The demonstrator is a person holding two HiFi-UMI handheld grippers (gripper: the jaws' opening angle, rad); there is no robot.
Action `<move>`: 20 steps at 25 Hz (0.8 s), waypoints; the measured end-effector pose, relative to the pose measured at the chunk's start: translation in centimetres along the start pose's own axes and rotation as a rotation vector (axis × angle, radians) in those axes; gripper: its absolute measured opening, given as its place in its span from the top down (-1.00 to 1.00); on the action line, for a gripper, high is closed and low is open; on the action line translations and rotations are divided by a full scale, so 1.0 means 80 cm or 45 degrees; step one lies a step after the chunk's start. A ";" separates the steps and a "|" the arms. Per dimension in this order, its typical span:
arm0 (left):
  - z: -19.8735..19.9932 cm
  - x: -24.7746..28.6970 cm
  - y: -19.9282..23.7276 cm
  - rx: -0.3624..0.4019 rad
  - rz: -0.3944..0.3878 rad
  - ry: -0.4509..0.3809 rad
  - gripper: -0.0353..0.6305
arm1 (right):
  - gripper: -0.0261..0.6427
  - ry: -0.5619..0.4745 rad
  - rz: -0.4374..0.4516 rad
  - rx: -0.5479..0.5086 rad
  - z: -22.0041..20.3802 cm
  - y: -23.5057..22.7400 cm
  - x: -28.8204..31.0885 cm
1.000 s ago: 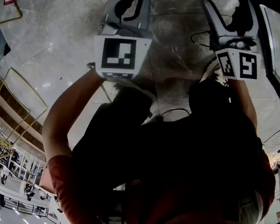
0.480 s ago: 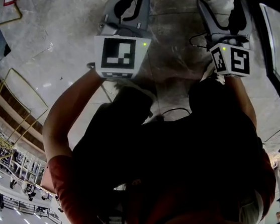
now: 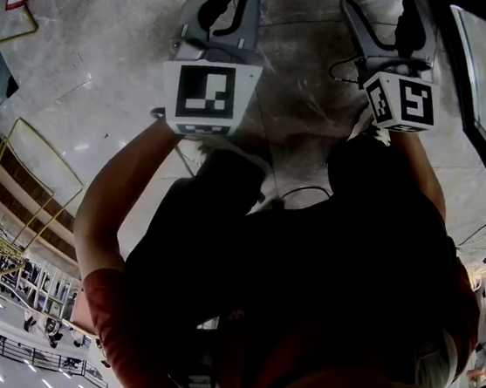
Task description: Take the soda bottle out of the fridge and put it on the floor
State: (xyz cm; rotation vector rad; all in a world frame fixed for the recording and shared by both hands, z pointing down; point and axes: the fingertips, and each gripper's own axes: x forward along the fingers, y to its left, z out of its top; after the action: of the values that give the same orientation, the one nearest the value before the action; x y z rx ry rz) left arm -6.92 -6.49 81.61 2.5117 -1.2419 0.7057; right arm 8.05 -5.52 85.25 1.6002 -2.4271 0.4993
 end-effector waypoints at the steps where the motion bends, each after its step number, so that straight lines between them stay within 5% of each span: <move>1: 0.000 0.000 0.001 0.010 -0.001 0.007 0.90 | -0.30 0.008 0.003 -0.005 -0.001 0.001 0.001; 6: -0.002 0.000 0.002 -0.017 0.002 -0.010 0.89 | -0.20 0.054 0.006 -0.029 -0.009 0.005 0.004; 20: -0.006 0.000 -0.002 0.022 -0.017 0.019 0.89 | 0.49 0.154 -0.066 -0.044 -0.020 -0.007 0.004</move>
State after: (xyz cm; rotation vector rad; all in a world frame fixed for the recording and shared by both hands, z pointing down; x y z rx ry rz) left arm -6.96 -6.19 82.03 2.5218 -1.2176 0.7336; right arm 8.39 -5.41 86.97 1.5669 -2.2879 0.5267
